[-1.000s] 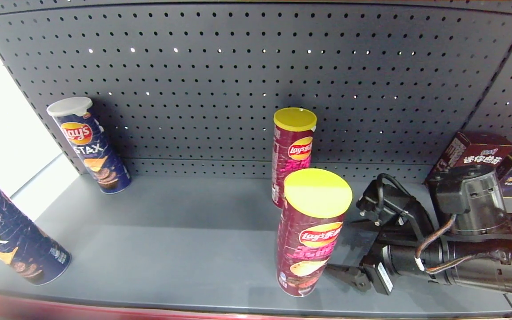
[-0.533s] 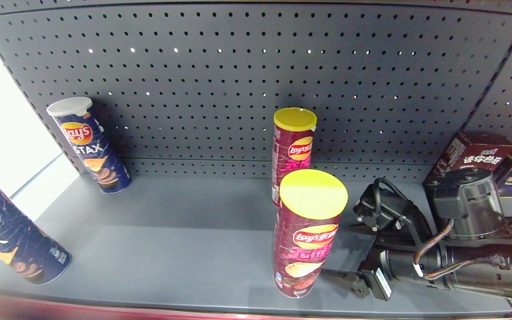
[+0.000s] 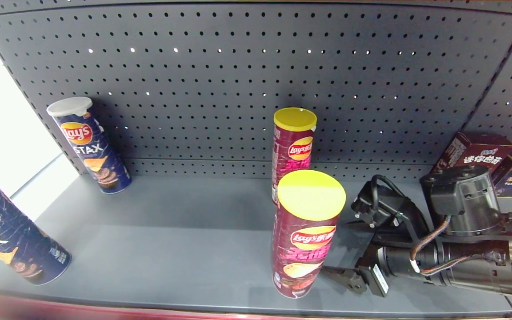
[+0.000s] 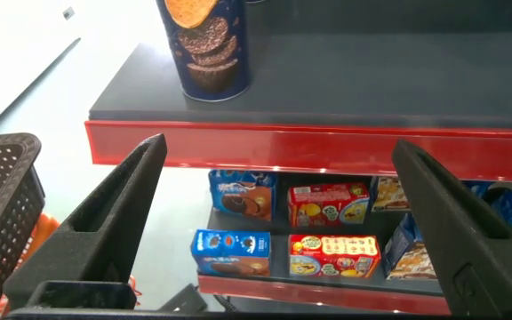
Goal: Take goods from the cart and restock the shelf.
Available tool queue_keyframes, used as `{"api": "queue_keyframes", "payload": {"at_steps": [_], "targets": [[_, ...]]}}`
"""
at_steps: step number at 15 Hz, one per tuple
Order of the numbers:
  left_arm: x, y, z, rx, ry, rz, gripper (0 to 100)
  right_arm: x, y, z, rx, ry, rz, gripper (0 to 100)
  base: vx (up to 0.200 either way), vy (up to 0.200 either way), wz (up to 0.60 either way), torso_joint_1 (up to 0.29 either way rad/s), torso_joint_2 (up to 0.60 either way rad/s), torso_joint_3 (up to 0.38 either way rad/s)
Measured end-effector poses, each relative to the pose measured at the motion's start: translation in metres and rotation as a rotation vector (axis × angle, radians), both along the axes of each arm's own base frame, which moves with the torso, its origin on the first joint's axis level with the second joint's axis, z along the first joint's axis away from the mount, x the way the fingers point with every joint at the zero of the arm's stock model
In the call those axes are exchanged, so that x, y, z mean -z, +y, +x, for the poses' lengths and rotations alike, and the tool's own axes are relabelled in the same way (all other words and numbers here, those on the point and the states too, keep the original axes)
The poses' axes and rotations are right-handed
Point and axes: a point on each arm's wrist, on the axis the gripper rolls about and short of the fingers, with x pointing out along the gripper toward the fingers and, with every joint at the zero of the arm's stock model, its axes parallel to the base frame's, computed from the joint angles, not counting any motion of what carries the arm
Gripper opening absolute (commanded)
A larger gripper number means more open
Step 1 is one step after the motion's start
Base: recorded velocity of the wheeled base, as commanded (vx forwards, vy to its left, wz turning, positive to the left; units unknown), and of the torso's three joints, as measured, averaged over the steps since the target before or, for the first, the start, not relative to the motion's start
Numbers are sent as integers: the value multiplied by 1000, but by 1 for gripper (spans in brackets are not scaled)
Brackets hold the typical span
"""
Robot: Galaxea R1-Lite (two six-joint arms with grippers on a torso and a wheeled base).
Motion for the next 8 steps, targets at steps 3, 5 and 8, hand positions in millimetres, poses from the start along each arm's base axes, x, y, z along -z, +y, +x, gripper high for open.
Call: {"api": "queue_keyframes", "payload": {"at_steps": [3,5,8], "targets": [[0,0,0,0,0,0,100,1,4,0,-13,2,-2,100,0,0,0,0,0,0],[0,0,0,0,0,-1,100,1,6,0,-16,4,-4,100,0,0,0,0,0,0],[0,0,0,0,-1,0,100,2,3,1,-5,6,-4,100,0,0,0,0,0,0]]}}
